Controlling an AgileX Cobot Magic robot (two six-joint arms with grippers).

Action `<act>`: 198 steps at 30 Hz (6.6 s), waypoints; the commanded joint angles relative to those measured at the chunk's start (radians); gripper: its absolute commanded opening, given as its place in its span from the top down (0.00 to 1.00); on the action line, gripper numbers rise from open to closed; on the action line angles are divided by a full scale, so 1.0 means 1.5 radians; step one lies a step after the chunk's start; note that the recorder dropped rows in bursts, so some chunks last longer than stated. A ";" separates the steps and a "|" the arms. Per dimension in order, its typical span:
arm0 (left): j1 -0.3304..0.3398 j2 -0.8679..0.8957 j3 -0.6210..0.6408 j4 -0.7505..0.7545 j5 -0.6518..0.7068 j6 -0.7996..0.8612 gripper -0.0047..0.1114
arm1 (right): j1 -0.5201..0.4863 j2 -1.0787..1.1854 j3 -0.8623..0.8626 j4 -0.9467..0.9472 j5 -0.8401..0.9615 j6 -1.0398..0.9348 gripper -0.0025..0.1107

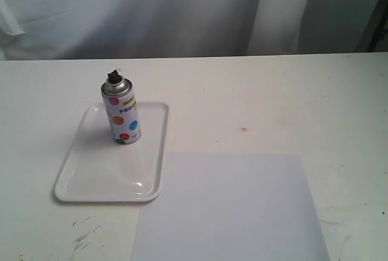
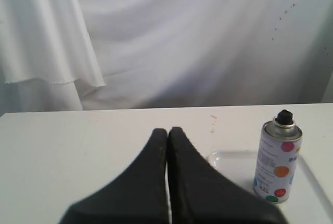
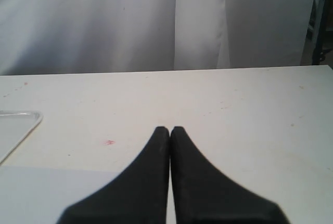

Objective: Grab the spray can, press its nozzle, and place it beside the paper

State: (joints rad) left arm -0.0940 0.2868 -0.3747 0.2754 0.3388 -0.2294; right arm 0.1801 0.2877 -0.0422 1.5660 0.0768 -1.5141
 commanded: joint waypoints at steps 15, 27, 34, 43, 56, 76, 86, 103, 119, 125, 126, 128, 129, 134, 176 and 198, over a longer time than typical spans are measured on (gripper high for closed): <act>0.084 -0.191 0.223 -0.170 -0.017 0.019 0.96 | -0.004 -0.001 0.001 -0.002 0.003 0.002 0.98; 0.084 -0.191 0.250 -0.172 -0.013 0.054 0.96 | -0.004 -0.001 0.001 -0.002 0.000 0.002 0.98; 0.084 -0.191 0.250 -0.172 0.008 0.089 0.96 | -0.004 -0.001 0.001 -0.003 0.001 0.002 0.98; 0.084 -0.191 0.250 -0.172 0.013 0.089 0.96 | -0.004 -0.001 0.001 -0.003 0.000 0.002 0.98; 0.084 -0.191 0.250 -0.174 0.013 0.089 0.96 | -0.004 -0.001 0.001 -0.002 0.001 0.002 0.98; 0.084 -0.191 0.250 -0.174 0.013 0.089 0.96 | -0.004 -0.001 0.001 -0.003 0.002 0.002 0.98; 0.084 -0.191 0.250 -0.174 0.013 0.089 0.96 | -0.004 -0.001 0.001 -0.003 0.000 0.002 0.98; 0.084 -0.191 0.250 -0.174 0.013 0.089 0.96 | -0.004 -0.018 -0.002 -0.006 -0.013 0.025 0.98; 0.084 -0.191 0.250 -0.174 0.013 0.089 0.96 | -0.004 -0.076 -0.068 -1.023 0.158 1.034 0.98; 0.084 -0.191 0.250 -0.174 0.013 0.089 0.96 | -0.004 -0.101 -0.051 -1.069 0.162 1.043 0.98; 0.084 -0.191 0.250 -0.174 0.013 0.089 0.96 | -0.004 -0.110 -0.041 -1.069 0.154 1.044 0.98; 0.084 -0.191 0.250 -0.174 0.013 0.089 0.96 | -0.004 -0.132 -0.016 -1.069 0.143 1.051 0.98; 0.084 -0.191 0.250 -0.174 0.013 0.089 0.96 | -0.004 -0.144 -0.003 -1.069 0.140 1.054 0.98; 0.084 -0.191 0.250 -0.174 0.013 0.089 0.96 | -0.004 -0.184 0.028 -1.068 0.140 1.062 0.98; 0.084 -0.191 0.250 -0.174 0.013 0.089 0.96 | -0.046 -0.192 0.028 -1.049 0.185 1.065 0.98; 0.084 -0.191 0.250 -0.174 0.013 0.089 0.96 | -0.046 -0.192 0.028 -1.049 0.184 1.065 0.98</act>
State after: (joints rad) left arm 0.0286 0.0035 -0.0047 0.0215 0.3638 -0.0927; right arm 0.1092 0.0065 -0.0035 -0.0121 0.3581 0.0823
